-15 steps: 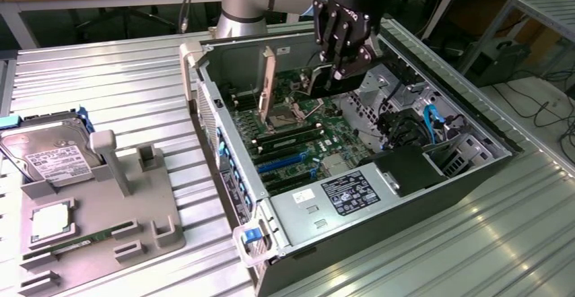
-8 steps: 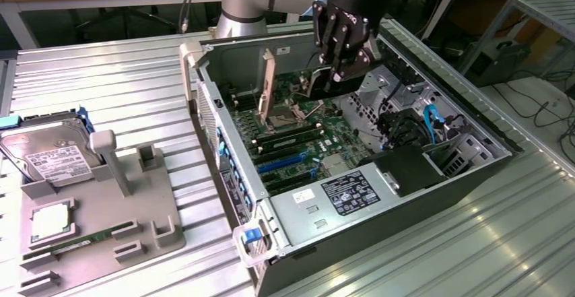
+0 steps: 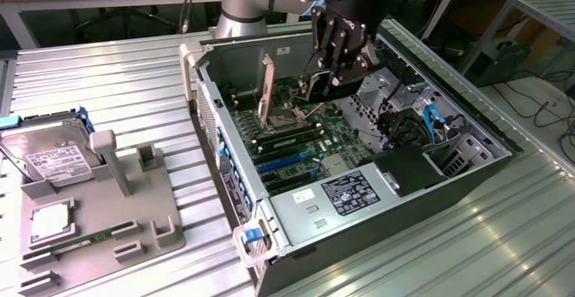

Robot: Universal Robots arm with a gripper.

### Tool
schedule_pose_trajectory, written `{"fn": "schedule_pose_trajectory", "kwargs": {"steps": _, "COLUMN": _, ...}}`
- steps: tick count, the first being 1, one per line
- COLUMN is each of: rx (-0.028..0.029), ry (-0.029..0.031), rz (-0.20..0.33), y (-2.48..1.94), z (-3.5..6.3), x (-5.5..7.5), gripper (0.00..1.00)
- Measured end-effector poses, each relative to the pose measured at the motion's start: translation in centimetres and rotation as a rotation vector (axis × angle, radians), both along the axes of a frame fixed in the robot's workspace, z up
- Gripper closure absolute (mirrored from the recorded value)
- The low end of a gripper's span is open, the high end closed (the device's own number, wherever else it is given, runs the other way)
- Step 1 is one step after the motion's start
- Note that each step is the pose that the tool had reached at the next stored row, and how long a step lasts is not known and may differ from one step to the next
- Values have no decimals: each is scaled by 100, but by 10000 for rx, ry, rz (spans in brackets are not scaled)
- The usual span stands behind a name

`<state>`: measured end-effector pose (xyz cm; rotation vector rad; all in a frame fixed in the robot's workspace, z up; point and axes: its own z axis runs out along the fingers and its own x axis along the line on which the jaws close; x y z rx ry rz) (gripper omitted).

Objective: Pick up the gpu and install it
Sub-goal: 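Insert the gpu into the slot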

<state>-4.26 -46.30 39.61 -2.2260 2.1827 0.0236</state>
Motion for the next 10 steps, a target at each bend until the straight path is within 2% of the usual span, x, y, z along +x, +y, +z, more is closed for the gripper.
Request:
{"fn": "schedule_pose_trajectory", "kwargs": {"steps": 4, "rx": 0, "ry": 25, "rz": 0, "y": 0, "z": -31, "x": 0, "gripper": 73}}
{"fn": "schedule_pose_trajectory", "kwargs": {"steps": 10, "rx": 0, "ry": 29, "rz": 0, "y": 0, "z": -68, "x": 0, "gripper": 73}}
